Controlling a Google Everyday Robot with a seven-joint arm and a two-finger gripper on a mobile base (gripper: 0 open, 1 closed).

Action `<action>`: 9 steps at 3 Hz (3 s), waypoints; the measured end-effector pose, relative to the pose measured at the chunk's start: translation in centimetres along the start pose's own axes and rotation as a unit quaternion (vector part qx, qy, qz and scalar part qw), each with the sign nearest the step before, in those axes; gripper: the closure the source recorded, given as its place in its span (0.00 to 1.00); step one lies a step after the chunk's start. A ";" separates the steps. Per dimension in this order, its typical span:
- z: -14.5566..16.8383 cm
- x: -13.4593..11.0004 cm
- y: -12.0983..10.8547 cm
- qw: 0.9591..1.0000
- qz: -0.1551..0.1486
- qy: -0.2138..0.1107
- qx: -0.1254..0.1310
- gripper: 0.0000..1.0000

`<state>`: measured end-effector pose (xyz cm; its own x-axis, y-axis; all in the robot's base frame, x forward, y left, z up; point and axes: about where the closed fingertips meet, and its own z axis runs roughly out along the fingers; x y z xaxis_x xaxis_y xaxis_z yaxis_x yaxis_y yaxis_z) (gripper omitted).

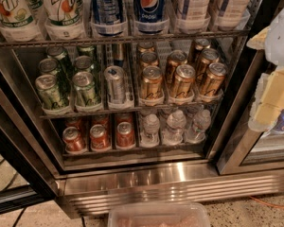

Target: Pick pepsi can from top shelf of fridge

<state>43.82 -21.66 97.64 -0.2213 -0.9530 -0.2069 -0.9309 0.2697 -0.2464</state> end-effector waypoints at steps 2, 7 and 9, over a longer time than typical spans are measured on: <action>0.0 -0.5 0.0 1.000 0.010 -0.023 0.015 0.00; 3.6 -8.1 4.3 0.974 0.085 -0.198 0.072 0.00; 4.0 -21.6 6.3 0.936 0.002 -0.346 0.069 0.00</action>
Offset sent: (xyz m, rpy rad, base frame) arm 0.0026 0.0114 -0.0012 0.1149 -0.0832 -0.0382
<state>43.92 1.15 96.80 0.0600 -0.6476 -0.7596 -0.8733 0.3345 -0.3542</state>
